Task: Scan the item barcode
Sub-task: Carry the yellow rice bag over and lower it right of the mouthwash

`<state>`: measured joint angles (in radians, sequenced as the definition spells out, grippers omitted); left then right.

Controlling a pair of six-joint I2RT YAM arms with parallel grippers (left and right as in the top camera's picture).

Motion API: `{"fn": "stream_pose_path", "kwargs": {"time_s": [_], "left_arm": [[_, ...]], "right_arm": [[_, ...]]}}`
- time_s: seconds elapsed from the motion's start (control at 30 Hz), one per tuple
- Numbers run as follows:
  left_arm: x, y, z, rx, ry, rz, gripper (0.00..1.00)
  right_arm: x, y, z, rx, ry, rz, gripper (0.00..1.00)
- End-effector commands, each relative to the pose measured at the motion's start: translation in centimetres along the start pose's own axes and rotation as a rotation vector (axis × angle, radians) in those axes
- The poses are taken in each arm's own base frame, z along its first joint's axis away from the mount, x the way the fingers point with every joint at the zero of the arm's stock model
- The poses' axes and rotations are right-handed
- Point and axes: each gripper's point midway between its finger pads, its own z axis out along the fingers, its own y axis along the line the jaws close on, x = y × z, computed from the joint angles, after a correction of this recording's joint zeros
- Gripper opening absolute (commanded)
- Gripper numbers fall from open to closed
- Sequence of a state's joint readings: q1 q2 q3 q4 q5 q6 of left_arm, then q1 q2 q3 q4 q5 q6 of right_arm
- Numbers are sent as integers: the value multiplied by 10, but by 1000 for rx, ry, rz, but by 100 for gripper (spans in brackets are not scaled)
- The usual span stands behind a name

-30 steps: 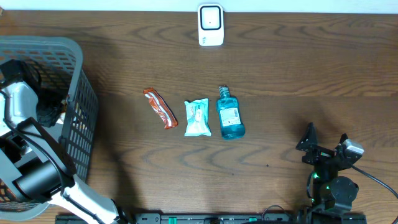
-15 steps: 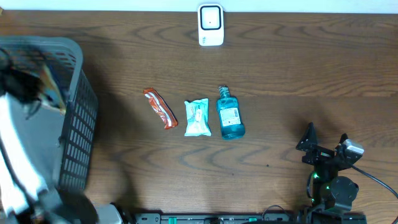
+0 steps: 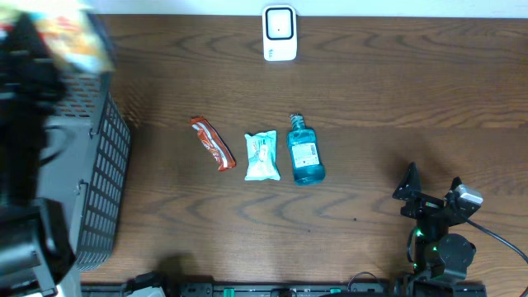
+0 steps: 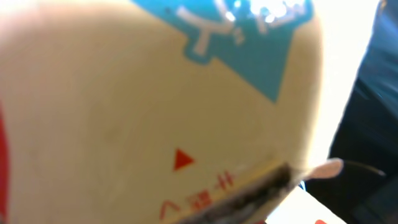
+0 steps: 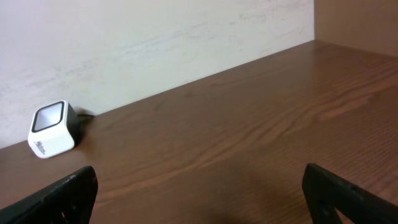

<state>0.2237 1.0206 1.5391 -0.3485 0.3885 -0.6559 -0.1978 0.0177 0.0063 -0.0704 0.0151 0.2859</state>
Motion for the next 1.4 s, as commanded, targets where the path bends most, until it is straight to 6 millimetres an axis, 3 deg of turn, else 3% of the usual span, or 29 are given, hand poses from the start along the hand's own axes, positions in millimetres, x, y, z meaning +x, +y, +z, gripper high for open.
{"fn": "stream_pose_path", "kwargs": {"time_s": [0.0, 0.17, 0.37, 0.47, 0.57, 0.7, 0.9, 1.03, 1.2, 1.23, 1.27, 1.33, 1.37], "left_arm": [[62, -47, 21, 204, 240, -32, 8], [158, -91, 47, 352, 503, 19, 8], [279, -101, 75, 349, 778, 52, 8], [340, -89, 86, 290, 885, 96, 7], [409, -63, 93, 167, 993, 149, 8], [492, -44, 83, 127, 1152, 210, 8], [591, -4, 58, -14, 1313, 270, 8], [620, 8, 48, -59, 1348, 276, 8], [629, 1, 45, -39, 1346, 270, 11], [630, -2, 45, -28, 1340, 268, 17], [630, -4, 47, -22, 1335, 267, 31], [628, -8, 49, -27, 1326, 246, 50], [625, -10, 50, -28, 1323, 238, 55]], "right_arm": [[0, 0, 0, -2, 0, 13, 99], [0, 0, 0, -2, 0, 13, 99], [0, 0, 0, -2, 0, 13, 99], [0, 0, 0, -2, 0, 13, 99], [0, 0, 0, -2, 0, 13, 99], [0, 0, 0, -2, 0, 13, 99], [0, 0, 0, -2, 0, 13, 99], [0, 0, 0, -2, -1, 13, 99], [0, 0, 0, -2, 0, 13, 99], [0, 0, 0, -2, 0, 13, 99], [0, 0, 0, -2, 0, 13, 99], [0, 0, 0, -2, 0, 13, 99], [0, 0, 0, -2, 0, 13, 99]]}}
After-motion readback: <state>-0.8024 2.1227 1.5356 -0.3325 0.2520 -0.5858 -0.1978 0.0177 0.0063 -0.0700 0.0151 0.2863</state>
